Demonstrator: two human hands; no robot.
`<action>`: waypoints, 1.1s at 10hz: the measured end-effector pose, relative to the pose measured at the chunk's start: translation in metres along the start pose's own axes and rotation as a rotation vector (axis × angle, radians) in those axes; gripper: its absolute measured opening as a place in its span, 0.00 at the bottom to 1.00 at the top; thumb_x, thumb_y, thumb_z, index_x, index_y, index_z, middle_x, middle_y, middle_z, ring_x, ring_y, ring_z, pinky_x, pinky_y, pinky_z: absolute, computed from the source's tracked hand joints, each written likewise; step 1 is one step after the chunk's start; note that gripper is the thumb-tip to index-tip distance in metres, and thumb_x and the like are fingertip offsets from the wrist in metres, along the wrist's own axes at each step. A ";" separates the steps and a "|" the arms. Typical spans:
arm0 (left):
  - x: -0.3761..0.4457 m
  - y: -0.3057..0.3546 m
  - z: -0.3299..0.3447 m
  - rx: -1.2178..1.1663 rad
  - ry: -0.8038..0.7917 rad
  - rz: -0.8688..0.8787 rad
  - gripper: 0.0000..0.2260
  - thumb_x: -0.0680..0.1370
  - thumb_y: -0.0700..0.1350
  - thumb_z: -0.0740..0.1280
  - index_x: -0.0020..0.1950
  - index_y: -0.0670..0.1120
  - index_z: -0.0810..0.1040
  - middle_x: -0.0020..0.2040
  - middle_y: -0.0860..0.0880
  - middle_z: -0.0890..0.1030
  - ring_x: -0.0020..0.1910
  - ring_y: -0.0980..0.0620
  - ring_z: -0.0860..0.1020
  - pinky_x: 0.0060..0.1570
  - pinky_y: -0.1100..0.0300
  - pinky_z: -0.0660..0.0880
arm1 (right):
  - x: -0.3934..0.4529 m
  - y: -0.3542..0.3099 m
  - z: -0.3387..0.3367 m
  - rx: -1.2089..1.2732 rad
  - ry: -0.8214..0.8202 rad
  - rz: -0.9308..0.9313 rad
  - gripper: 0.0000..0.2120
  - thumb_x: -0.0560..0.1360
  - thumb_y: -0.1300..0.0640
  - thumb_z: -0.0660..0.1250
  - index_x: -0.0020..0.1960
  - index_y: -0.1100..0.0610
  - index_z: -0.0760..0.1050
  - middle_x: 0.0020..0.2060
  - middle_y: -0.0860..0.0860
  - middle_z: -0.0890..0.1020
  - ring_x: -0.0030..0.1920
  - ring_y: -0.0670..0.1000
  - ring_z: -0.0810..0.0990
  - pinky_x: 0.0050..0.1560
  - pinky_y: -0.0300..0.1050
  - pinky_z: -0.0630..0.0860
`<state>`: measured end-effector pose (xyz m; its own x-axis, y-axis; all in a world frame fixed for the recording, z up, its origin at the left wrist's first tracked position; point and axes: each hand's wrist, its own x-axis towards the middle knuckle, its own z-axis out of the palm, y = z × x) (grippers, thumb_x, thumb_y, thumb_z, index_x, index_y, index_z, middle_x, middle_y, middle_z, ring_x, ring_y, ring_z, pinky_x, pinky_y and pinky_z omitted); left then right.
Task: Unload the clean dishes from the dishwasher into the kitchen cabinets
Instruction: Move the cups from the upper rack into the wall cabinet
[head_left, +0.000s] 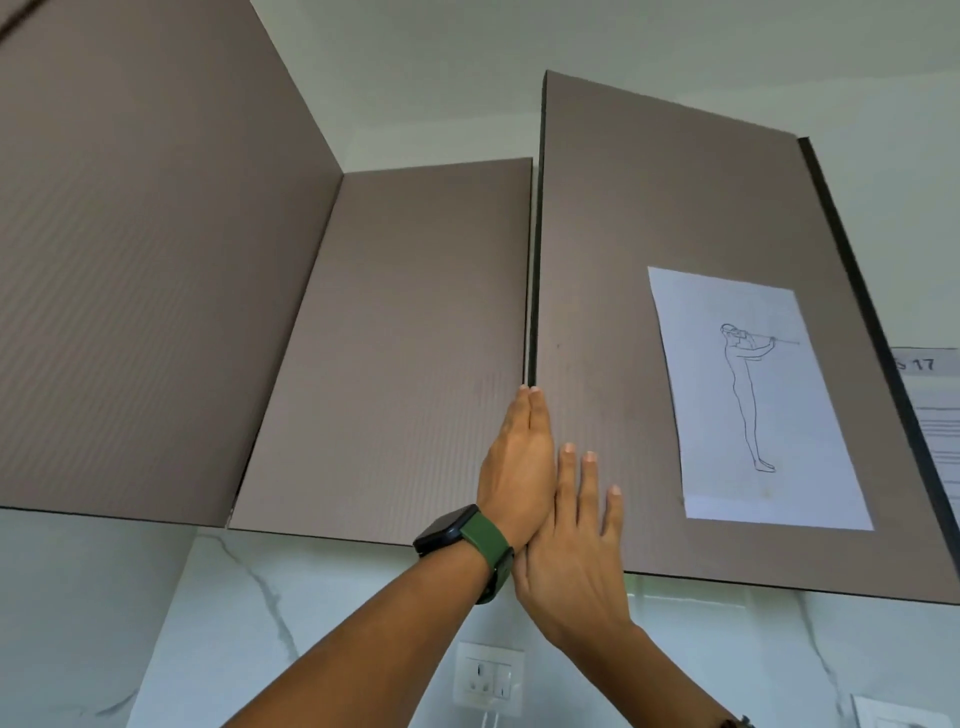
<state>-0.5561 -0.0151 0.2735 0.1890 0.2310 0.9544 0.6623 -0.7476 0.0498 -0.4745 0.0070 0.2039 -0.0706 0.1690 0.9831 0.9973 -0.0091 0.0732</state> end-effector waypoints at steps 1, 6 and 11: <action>0.011 -0.020 0.018 0.043 -0.015 0.030 0.26 0.81 0.44 0.57 0.75 0.37 0.51 0.77 0.41 0.52 0.75 0.44 0.54 0.72 0.53 0.54 | 0.006 0.003 0.027 -0.108 0.047 0.008 0.34 0.78 0.42 0.35 0.74 0.64 0.52 0.72 0.61 0.59 0.75 0.57 0.38 0.70 0.60 0.46; 0.026 -0.090 0.085 0.459 -0.158 0.107 0.25 0.82 0.42 0.50 0.77 0.42 0.42 0.77 0.45 0.41 0.76 0.46 0.39 0.72 0.49 0.36 | 0.004 0.034 0.108 -0.256 -0.122 -0.116 0.33 0.78 0.41 0.34 0.72 0.60 0.58 0.71 0.61 0.63 0.74 0.61 0.50 0.68 0.63 0.51; 0.033 -0.121 0.099 0.251 -0.156 0.205 0.27 0.83 0.42 0.50 0.76 0.47 0.38 0.77 0.50 0.36 0.76 0.51 0.39 0.73 0.50 0.38 | 0.014 0.059 0.108 -0.457 -0.067 -0.372 0.31 0.75 0.44 0.48 0.74 0.57 0.55 0.72 0.60 0.62 0.73 0.63 0.55 0.68 0.64 0.55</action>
<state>-0.5577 0.1446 0.2700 0.4323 0.1984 0.8796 0.7525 -0.6169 -0.2306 -0.4144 0.1156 0.2033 -0.3972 0.3033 0.8661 0.7947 -0.3583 0.4899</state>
